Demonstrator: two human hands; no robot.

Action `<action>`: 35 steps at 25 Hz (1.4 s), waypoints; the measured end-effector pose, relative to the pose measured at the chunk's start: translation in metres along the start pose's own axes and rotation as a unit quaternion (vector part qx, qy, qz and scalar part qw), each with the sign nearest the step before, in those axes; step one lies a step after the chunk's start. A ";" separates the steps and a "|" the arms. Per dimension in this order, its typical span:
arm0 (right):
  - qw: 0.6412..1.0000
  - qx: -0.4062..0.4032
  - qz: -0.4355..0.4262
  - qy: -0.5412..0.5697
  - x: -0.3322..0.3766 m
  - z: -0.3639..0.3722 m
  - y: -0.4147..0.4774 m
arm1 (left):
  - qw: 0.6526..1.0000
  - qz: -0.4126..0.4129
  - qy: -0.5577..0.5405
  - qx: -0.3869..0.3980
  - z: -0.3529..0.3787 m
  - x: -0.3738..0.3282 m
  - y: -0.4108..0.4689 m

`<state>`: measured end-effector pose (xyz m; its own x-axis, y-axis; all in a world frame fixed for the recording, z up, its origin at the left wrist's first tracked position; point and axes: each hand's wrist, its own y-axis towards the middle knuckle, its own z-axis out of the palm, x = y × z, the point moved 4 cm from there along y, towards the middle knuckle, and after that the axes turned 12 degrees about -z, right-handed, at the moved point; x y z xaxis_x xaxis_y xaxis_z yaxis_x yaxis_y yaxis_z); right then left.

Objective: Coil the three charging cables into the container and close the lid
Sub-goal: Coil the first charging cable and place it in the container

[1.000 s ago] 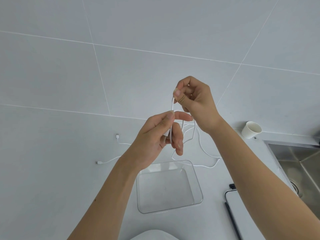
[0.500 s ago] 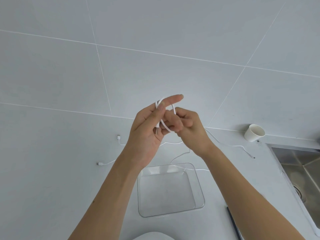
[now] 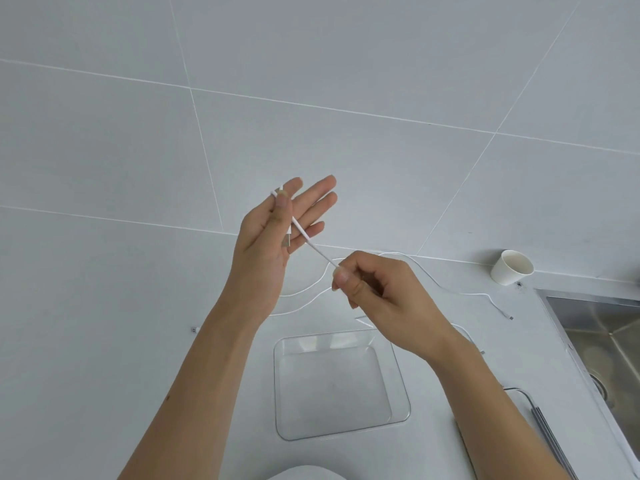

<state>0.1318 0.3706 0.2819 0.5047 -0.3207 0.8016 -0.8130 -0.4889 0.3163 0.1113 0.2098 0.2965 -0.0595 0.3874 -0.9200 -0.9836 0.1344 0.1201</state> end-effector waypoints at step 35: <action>0.979 -0.170 -0.072 0.085 0.016 -0.061 0.063 | 0.968 -0.132 0.114 0.181 0.041 0.026 -0.022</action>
<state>0.0711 0.3839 0.3456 0.5886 -0.1151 0.8002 -0.8017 -0.2105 0.5595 0.1385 0.2542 0.2847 0.1081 0.0896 -0.9901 -0.8485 0.5273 -0.0449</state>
